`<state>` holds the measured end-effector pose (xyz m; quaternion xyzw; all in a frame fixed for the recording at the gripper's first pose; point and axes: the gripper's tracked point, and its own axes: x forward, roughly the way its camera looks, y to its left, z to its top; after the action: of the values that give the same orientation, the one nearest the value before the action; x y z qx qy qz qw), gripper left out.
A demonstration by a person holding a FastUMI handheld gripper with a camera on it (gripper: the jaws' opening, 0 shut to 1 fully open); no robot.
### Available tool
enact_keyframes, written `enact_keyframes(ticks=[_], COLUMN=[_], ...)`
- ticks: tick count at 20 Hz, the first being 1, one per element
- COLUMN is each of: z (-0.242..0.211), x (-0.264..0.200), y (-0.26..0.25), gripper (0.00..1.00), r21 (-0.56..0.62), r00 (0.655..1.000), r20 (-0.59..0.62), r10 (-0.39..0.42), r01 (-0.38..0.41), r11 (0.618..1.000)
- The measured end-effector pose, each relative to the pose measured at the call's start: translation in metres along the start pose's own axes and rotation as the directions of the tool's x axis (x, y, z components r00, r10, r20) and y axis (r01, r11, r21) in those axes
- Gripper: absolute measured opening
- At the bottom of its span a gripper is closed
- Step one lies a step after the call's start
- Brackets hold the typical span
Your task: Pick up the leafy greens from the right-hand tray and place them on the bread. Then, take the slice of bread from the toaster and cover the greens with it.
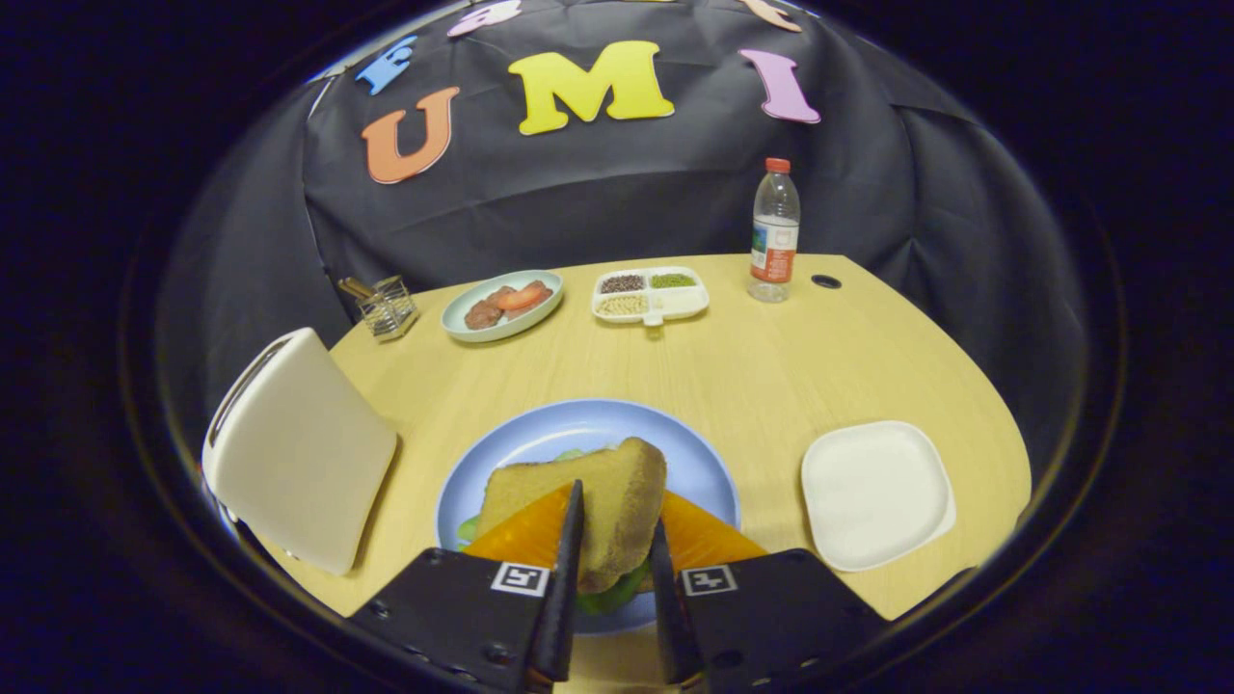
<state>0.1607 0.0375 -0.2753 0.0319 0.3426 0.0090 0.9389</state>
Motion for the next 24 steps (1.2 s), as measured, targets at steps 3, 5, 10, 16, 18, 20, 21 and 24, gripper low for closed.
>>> enact_keyframes(ticks=[3, 5, 10, 16, 18, 20, 21, 24], z=[-0.012, -0.006, 0.000, 0.026, 0.037, 0.049, 0.055, 0.067], x=[0.000, -0.007, -0.032, -0.076, -0.098, -0.123, -0.137, -0.177], y=[-0.013, -0.014, -0.020, -0.013, -0.011, -0.002, 0.003, 0.008], gripper=[0.76, 0.78, 0.78, 0.82, 0.82, 0.82, 0.82, 0.93], r21=[-0.031, -0.042, -0.053, -0.049, -0.045, -0.046, -0.047, -0.040], r00=[0.997, 0.998, 0.995, 0.984, 0.974, 0.963, 0.956, 0.927], r20=[-0.043, -0.019, 0.026, 0.143, 0.191, 0.251, 0.280, 0.365], r10=[-0.063, -0.066, -0.096, -0.104, -0.119, -0.099, -0.088, -0.082], r01=[0.062, 0.065, 0.098, 0.112, 0.130, 0.114, 0.106, 0.104], r11=[0.998, 0.997, 0.994, 0.992, 0.991, 0.992, 0.993, 0.994])
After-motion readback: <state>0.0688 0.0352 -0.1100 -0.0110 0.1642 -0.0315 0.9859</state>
